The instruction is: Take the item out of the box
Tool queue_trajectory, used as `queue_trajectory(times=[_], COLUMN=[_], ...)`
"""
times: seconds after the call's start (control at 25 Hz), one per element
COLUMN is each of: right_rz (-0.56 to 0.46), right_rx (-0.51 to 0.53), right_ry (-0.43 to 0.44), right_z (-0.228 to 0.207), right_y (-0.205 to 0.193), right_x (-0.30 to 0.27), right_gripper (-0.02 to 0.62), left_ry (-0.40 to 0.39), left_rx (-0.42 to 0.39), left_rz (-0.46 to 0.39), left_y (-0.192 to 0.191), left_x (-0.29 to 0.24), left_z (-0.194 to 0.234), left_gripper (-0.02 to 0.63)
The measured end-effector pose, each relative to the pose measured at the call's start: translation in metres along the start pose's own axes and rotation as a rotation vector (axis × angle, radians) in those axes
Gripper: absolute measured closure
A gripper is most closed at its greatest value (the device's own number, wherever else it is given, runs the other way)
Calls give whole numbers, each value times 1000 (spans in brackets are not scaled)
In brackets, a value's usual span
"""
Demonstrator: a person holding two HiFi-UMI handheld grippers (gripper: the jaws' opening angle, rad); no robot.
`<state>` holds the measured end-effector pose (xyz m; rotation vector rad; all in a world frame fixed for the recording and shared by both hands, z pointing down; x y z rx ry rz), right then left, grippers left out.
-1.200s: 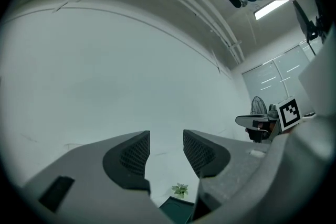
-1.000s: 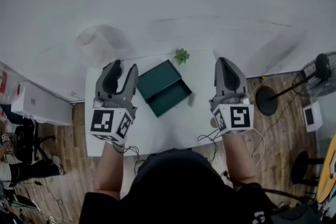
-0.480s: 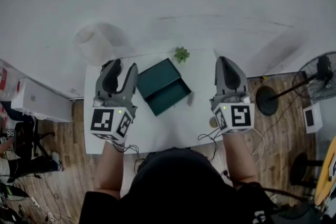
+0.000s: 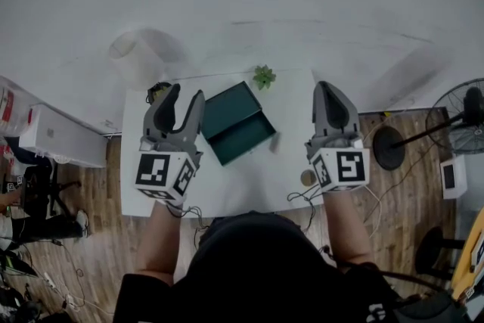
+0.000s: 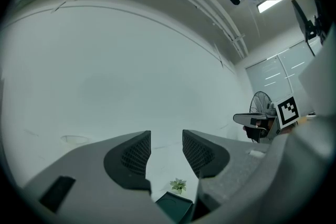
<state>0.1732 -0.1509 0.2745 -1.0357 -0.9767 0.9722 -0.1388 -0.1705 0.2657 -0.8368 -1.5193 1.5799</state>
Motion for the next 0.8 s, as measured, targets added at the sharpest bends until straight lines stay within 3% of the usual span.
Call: queue_trajectory(times=[0.8], right_rz=[32], right_rx=[-74], right_ry=[100], right_z=[-49], right_y=[-52], right_x=[-25], right_gripper=[591], left_ry=[110], left_rx=[6], left_rz=[65], left_y=[-32], left_x=[-22], left_z=[-35], left_gripper=[422])
Point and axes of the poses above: the fingertips, and each gripper's own axes: x backward along the fingers, z to its left, y out of its top, the point moved 8 cm from there along x, backward along the fingers, and after that the axes turned 5 degrees about x, right-handed, at the moved point
